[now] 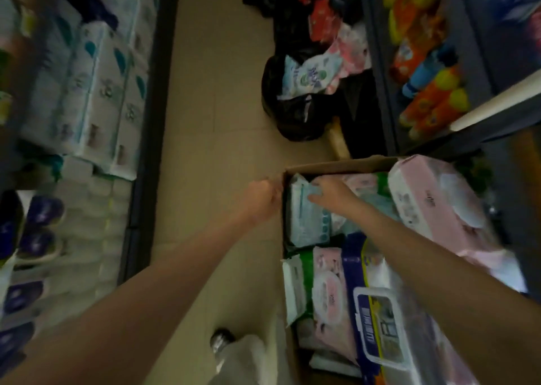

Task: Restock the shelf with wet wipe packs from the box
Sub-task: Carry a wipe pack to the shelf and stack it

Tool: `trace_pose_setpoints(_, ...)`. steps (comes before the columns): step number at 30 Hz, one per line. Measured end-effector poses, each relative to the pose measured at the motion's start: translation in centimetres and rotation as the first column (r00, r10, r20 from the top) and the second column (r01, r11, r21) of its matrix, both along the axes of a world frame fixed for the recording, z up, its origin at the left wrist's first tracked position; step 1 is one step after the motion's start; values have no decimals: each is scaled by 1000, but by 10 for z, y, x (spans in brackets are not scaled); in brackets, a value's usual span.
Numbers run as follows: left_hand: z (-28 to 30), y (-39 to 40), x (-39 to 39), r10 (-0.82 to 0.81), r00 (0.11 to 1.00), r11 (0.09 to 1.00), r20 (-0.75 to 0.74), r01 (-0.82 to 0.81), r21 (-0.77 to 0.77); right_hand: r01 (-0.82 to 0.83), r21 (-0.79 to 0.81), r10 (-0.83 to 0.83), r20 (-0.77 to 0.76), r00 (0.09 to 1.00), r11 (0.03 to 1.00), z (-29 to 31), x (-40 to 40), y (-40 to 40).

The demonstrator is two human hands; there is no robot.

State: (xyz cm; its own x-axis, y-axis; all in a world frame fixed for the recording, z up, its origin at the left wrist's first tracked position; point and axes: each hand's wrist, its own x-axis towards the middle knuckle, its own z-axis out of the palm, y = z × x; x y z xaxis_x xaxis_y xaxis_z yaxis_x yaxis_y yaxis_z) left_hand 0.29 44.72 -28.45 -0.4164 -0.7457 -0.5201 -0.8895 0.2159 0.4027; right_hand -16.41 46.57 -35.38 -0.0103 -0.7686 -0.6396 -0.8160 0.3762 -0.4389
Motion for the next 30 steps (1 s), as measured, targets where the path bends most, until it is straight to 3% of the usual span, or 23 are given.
trace_pose_setpoints(5,-33,-6,16,56,998,998,-23,-56,-12,212,35,-210,-60,976,977,-62,43,-27)
trace_pose_setpoints(7,-38,-7,20,33,998,999,-45,-34,-33,222,46,-213,-149,966,974,-77,51,-30)
trace_pose_setpoints(12,-37,-7,34,12,1000,999,-28,-13,-29,149,-105,-172,-258,951,983,-64,57,-32)
trace_pose_setpoints(14,-32,-7,40,38,999,999,-22,-38,-20,74,-133,-107,-257,960,988,-46,51,-21)
trace_pose_setpoints(18,-12,-8,48,158,984,980,-87,-145,139,-14,-214,4,-49,999,977,19,29,-5)
trace_pose_setpoints(20,3,-7,57,228,962,948,-149,-185,260,-25,-316,43,51,998,948,74,30,-14)
trace_pose_setpoints(23,38,-4,78,316,917,915,-246,-225,336,-195,-447,272,114,956,873,169,56,-40)
trace_pose_setpoints(26,95,-4,111,381,828,917,-412,-282,281,-345,-559,476,104,873,754,259,108,-46)
trace_pose_setpoints(28,139,-2,150,475,673,879,-566,-384,282,-199,-662,521,333,786,723,321,154,-47)
trace_pose_setpoints(30,163,4,194,569,444,783,-692,-549,292,-6,-770,508,415,755,638,378,207,-57)
